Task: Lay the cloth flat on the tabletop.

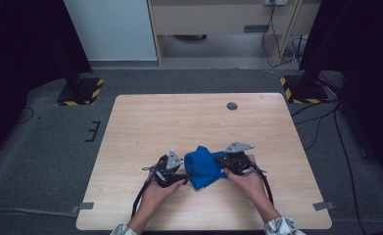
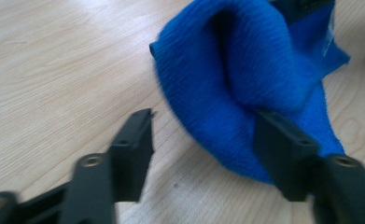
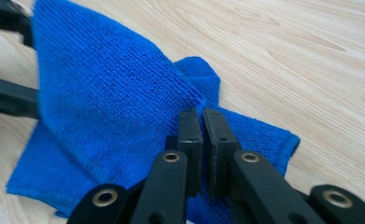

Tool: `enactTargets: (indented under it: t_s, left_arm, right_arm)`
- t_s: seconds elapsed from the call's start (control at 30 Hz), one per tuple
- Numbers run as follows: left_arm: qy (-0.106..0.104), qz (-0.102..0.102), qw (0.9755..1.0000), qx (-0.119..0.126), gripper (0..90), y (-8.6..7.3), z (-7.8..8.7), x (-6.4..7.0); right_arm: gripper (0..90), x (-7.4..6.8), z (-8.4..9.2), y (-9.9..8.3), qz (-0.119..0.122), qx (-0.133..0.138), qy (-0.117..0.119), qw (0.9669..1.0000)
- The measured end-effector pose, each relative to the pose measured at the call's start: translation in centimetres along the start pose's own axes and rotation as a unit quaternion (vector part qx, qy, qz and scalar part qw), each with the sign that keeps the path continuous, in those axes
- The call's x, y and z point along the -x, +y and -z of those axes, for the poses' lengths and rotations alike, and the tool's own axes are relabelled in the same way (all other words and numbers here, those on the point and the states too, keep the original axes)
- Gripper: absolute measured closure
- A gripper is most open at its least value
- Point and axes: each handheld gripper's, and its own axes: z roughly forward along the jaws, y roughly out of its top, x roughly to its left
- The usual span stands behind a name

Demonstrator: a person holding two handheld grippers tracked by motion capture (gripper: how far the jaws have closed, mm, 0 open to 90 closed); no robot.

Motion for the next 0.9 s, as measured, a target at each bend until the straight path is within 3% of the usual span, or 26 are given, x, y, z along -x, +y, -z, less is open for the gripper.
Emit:
enactTargets:
  t_s: [0.07, 0.17, 0.27, 0.37, 0.5, 0.57, 0.67, 0.8, 0.9]
  left_arm:
    - [-0.001, -0.002, 1.0000, 0.004, 59.4, 0.1, -0.3, 0.1]
    - [0.002, -0.001, 1.0000, 0.009, 75.0, 0.3, -0.6, 0.2]
    - [0.002, 0.001, 0.9998, 0.017, 83.2, 0.6, -0.3, -0.1]
    - [-0.009, 0.022, 0.9991, 0.036, 84.3, 0.8, 0.8, -0.9]
    - [-0.010, 0.039, 0.9983, 0.043, 85.1, 0.8, 1.3, -2.0]
    - [-0.004, 0.043, 0.9983, 0.038, 85.4, 0.8, 1.1, -2.6]
    - [-0.012, 0.065, 0.9971, 0.037, 84.7, 0.6, 0.3, -3.4]
    - [-0.008, 0.049, 0.9987, 0.013, 84.3, 0.8, -1.4, -3.3]
    - [-0.003, 0.069, 0.9975, 0.015, 73.2, 0.7, -2.1, -3.5]
  right_arm:
    - [87.2, -0.2, 0.1, 0.1, 0.005, 0.005, 0.002, 1.0000]
    - [87.4, -0.4, 0.4, 0.3, 0.005, 0.009, 0.009, 0.9999]
    - [87.5, -0.6, 1.0, 0.6, 0.010, 0.015, 0.011, 0.9998]
    - [87.9, -0.6, 1.9, 0.9, 0.014, 0.022, 0.011, 0.9996]
    - [88.3, 0.0, 2.9, 1.2, 0.004, 0.034, 0.003, 0.9994]
    - [88.5, 0.7, 3.1, 1.2, -0.004, 0.033, -0.003, 0.9995]
    - [88.4, 1.8, 2.8, 0.7, -0.016, 0.023, -0.009, 0.9996]
    - [88.4, 2.9, 1.5, -0.3, -0.029, -0.002, -0.014, 0.9995]
    - [87.9, 3.4, 0.7, -0.5, -0.030, -0.011, -0.020, 0.9993]
